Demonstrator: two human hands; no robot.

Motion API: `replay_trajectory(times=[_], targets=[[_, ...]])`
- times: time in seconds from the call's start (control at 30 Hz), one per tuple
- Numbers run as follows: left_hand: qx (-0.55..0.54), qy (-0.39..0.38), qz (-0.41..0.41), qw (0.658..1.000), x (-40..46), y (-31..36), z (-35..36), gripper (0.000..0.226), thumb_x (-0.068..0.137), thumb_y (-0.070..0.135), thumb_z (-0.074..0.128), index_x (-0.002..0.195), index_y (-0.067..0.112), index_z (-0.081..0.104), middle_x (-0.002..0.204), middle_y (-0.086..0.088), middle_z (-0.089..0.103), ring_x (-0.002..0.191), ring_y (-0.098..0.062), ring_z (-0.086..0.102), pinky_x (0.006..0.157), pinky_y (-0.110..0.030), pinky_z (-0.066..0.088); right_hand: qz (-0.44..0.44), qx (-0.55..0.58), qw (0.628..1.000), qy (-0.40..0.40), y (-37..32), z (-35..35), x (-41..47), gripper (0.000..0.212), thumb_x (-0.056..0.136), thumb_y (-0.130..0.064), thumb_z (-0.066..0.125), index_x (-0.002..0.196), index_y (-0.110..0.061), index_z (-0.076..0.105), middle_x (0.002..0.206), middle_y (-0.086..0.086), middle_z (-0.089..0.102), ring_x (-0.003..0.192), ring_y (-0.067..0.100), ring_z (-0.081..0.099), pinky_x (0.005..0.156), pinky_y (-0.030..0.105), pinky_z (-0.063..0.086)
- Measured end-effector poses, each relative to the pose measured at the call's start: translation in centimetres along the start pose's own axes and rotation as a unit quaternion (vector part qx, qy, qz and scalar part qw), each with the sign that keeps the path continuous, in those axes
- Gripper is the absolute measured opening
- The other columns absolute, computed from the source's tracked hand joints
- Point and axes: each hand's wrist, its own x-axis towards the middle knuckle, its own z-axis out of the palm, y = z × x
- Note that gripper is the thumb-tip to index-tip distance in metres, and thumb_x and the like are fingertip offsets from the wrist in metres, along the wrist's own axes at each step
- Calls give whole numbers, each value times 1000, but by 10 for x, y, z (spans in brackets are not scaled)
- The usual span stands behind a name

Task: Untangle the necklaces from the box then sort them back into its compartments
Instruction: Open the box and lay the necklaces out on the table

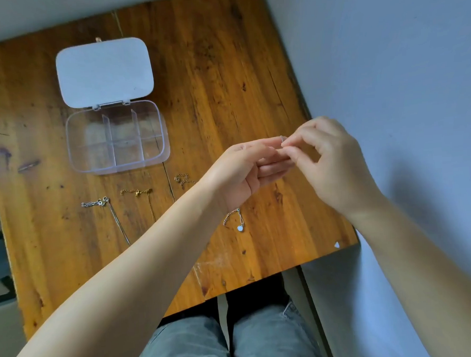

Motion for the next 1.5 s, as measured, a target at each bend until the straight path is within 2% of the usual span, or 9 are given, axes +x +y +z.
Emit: replay_trajectory(times=[0.13,0.33,0.53,0.87,0.93,1.1,1.2,1.33,1.5], targets=[[-7,-4,-6,1000,3,2,1,32,97,7,41,127,8,53,107,-11,67,100,-21,64,90,-34,52,159,264,951,25,5,-4,5,11,90,-23,61,86,-30,69,82,-14,69,82,1,64,68,8,48],[-222,-46,-16,974,12,14,0,39,93,8,48,132,5,47,108,-7,68,94,-18,67,88,-37,53,265,505,820,-46,14,-9,3,18,89,-16,61,85,-25,76,85,-2,75,79,10,69,60,19,51],[-197,-3,7,980,25,25,-4,19,93,10,51,107,7,63,72,1,70,70,-12,67,75,-32,58,290,564,772,-42,18,-7,-4,16,84,-17,63,80,-24,76,84,1,75,75,12,69,57,19,51],[-119,114,-6,986,50,23,-10,19,96,13,47,101,4,63,77,-5,73,76,-18,71,76,-33,58,342,562,753,-6,38,6,-25,24,89,-16,61,69,-25,73,79,2,75,69,10,69,54,19,51],[-91,143,0,985,56,23,-13,19,96,13,47,100,6,63,74,-4,73,75,-17,71,74,-32,59,360,536,764,1,45,13,-34,22,88,-12,62,72,-24,71,75,-1,74,66,7,67,53,19,51],[-14,173,1,985,71,26,-20,18,96,13,48,99,5,63,76,-6,70,72,-17,70,75,-33,59,339,298,892,-15,60,43,-57,18,86,-13,64,87,-30,59,69,-9,66,61,-1,61,53,13,47],[75,199,-2,977,81,22,-26,17,95,10,48,100,4,63,81,-9,70,73,-20,71,74,-34,59,322,231,918,-20,67,65,-69,16,87,-14,63,84,-28,59,77,-7,65,72,5,63,60,16,48],[184,242,-4,952,94,10,-41,16,94,6,48,97,1,63,80,-10,69,70,-21,69,70,-31,60,193,71,979,0,68,95,-79,11,89,-9,61,94,-16,67,91,-3,63,78,-1,55,70,3,41],[222,253,4,942,102,-6,-51,12,92,8,53,91,6,65,81,-8,70,71,-16,69,71,-27,59,108,3,992,-72,68,126,-96,20,90,-9,60,107,-3,69,94,11,63,82,16,59,73,25,54]])
